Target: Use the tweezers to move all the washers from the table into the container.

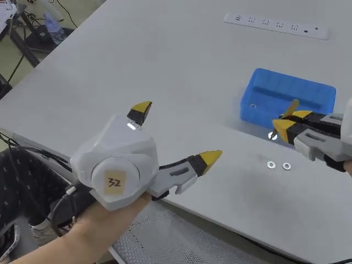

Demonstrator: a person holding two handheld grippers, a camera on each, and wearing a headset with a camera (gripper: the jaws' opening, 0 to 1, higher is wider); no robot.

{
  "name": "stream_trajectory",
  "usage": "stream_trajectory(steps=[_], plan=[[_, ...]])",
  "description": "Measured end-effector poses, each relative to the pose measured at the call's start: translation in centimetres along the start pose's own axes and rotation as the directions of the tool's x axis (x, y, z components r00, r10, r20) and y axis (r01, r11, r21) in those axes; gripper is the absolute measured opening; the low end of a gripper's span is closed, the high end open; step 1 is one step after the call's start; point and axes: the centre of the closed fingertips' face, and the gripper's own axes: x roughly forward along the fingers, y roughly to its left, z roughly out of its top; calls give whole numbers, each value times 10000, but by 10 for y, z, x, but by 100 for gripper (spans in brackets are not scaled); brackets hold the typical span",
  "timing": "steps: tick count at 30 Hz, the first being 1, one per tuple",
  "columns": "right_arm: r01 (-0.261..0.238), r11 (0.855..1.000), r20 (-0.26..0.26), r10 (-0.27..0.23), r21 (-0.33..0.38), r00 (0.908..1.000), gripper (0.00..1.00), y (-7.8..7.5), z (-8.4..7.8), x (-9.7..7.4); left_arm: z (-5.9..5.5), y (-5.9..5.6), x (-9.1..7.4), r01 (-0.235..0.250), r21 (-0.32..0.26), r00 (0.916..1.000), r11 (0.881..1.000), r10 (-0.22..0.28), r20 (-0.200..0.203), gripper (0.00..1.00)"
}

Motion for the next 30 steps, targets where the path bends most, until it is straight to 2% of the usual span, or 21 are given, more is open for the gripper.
stream_trajectory(steps=[3, 9, 14, 18, 22, 30], plan=[[224, 9996, 279, -228, 142, 9994, 3, -10, 9, -1, 0, -1, 0, 58, 30, 10000, 10000, -58, -45, 86], [684, 9971, 512, -700, 319, 9962, 3, -30, 16, 2, 0, -2, -1, 56, 4, 9999, 10000, -56, -86, 86], [982, 9934, 660, -1021, 599, 9926, 3, -50, 21, 10, -1, -2, 0, 63, -7, 9999, 10000, -63, -108, 86], [1060, 9911, 614, -1111, 811, 9919, 3, -57, 18, 18, -2, -3, 0, 131, 2, 9998, 9999, -131, -162, 86], [1041, 9917, 351, -1069, 749, 9936, 4, -62, 8, 31, -3, -4, 0, 183, 30, 9997, 9998, -182, -190, 86], [955, 9921, -74, -952, 809, 9954, 4, -65, -9, 46, -1, -5, -1, 184, -38, 9997, 9998, -184, -143, 86]])
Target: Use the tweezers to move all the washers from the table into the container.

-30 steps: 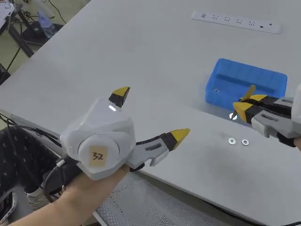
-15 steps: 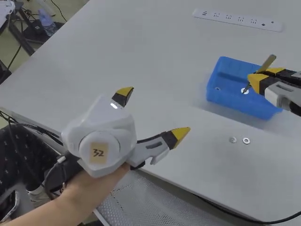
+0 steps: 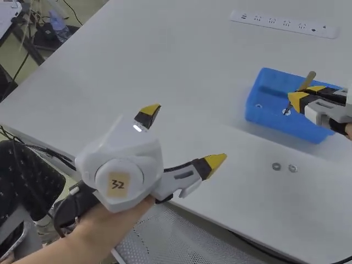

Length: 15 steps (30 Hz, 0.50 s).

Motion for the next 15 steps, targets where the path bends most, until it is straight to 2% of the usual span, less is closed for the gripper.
stream_trajectory(steps=[4, 10, 11, 12, 15], plan=[[8, 9999, -270, -5, 121, 9996, 4, -1, -12, 13, 1, -1, 0, 24, -10, 10000, 10000, -24, 18, 86], [47, 9995, -550, -30, 304, 9985, 4, -6, -25, 20, 0, 0, 0, 3, -16, 10000, 10000, -3, -13, 85], [29, 9993, -580, -8, 360, 9983, 4, -4, -27, 20, 0, 0, 0, -4, -4, 10000, 10000, 4, -23, 85], [40, 9989, -326, -24, 464, 9995, 4, -4, -23, 20, 0, 0, 0, 4, -9, 10000, 10000, -5, -28, 85], [26, 9981, -435, 1, 611, 9991, 4, -6, -24, 21, -1, 1, 0, -10, 14, 10000, 10000, 11, -46, 84]])
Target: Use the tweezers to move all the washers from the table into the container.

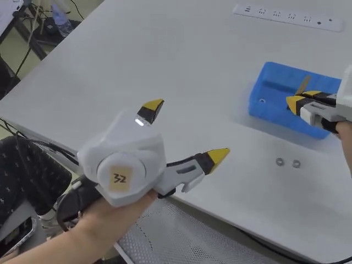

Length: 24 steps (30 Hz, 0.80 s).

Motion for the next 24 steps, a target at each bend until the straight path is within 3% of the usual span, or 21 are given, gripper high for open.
stream_trajectory(steps=[14, 19, 24], plan=[[111, 9999, 477, -115, 91, 9988, 3, -2, -2, -5, -3, 0, 1, -37, 187, 9998, 9998, 40, -171, 83], [-153, 9980, 232, 139, 617, 9996, 4, -2, -1, -6, -2, 0, 1, -9, 144, 9999, 9999, 11, -144, 83], [-115, 9979, 687, 71, 639, 9976, 4, -3, 14, -17, -4, 1, 1, -42, 216, 9998, 9998, 47, -218, 82]])
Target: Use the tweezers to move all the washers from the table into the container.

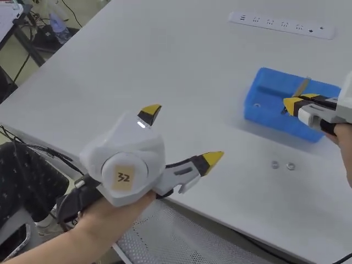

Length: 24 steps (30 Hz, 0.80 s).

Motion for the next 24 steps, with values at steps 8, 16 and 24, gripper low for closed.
stream_trajectory(steps=[8, 16, 24], plan=[[-219, 9997, 638, 210, 141, 9977, 4, 9, 21, -30, -1, 0, 1, 5, 31, 10000, 10000, -5, -56, 82], [-673, 9977, 879, 663, 87, 9939, 4, 31, 19, -49, 5, -2, -1, 222, -417, 9993, 9989, -210, 298, 85], [-1080, 9941, 484, 1083, -84, 9929, 5, 55, -1, -60, 3, -3, -1, 213, -392, 9995, 9990, -204, 247, 84]])
